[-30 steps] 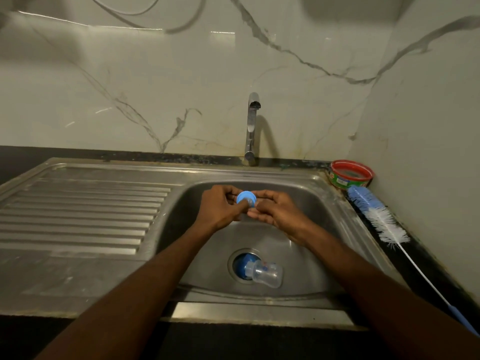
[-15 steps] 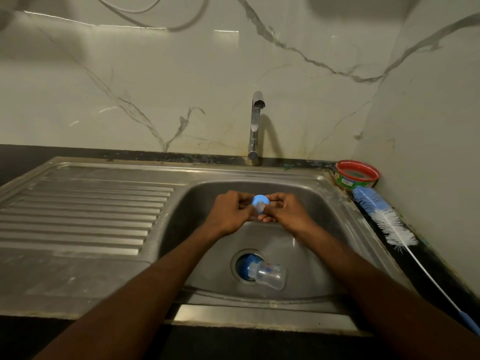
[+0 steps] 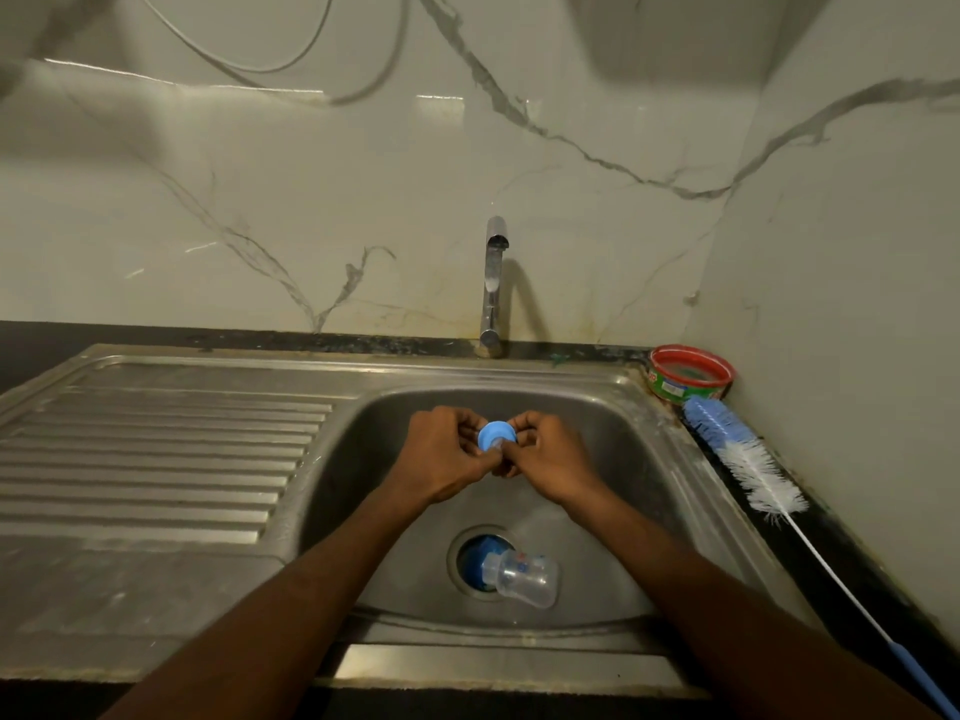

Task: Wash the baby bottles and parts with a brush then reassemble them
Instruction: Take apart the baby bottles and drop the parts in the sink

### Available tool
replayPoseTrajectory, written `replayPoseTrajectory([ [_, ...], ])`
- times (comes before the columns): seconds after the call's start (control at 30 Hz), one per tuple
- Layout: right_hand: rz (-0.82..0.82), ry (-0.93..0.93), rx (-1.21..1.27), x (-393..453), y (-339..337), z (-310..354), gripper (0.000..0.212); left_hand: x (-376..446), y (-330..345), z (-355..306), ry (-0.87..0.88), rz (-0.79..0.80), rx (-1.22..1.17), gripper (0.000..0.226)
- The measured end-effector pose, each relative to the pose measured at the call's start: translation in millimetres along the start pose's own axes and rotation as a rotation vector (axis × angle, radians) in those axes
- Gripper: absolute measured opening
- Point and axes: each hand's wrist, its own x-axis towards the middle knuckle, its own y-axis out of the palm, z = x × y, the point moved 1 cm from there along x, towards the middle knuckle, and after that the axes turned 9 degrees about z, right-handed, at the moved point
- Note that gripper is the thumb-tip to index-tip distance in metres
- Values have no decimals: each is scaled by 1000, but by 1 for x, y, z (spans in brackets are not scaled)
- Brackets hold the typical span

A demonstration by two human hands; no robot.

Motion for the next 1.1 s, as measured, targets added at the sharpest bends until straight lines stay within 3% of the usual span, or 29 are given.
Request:
replayPoseTrajectory([
  [0.43, 143, -73, 117, -3, -1, 4, 29, -1, -9, 5, -37, -141, 34, 25],
  [0.77, 38, -28, 57, 5, -1, -11, 25, 4, 4, 5, 52, 64, -10, 40],
  [1.1, -2, 49, 41, 19, -3, -27, 23, 7, 9, 13, -55, 91, -15, 13],
])
